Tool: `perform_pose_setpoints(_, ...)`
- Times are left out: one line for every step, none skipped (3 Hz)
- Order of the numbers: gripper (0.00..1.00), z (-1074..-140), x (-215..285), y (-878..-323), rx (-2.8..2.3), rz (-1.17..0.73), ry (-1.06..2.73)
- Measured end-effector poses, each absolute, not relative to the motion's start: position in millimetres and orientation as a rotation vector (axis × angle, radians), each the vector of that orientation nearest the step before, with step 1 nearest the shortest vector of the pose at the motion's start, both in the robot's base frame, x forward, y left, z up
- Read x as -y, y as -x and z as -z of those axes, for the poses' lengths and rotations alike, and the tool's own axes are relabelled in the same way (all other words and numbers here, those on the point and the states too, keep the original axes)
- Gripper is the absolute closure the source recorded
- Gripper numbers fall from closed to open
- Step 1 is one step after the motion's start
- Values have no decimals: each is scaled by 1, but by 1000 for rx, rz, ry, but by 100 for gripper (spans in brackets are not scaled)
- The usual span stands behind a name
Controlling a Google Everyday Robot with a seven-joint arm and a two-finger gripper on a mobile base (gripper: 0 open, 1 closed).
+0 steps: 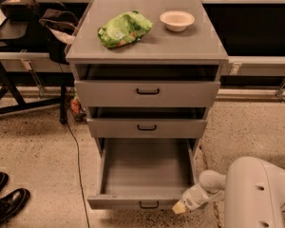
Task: Close bottom drawer
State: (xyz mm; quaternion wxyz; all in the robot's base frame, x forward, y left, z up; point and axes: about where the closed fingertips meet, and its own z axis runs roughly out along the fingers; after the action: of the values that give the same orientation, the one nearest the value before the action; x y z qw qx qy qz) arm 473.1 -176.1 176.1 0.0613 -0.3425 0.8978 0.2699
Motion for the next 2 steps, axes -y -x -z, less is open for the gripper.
perform_pose_setpoints(100,-175,175,-473,-2716,-816,1030)
perform_pose_setpoints(100,-176,175,-487,-2698,-797,991)
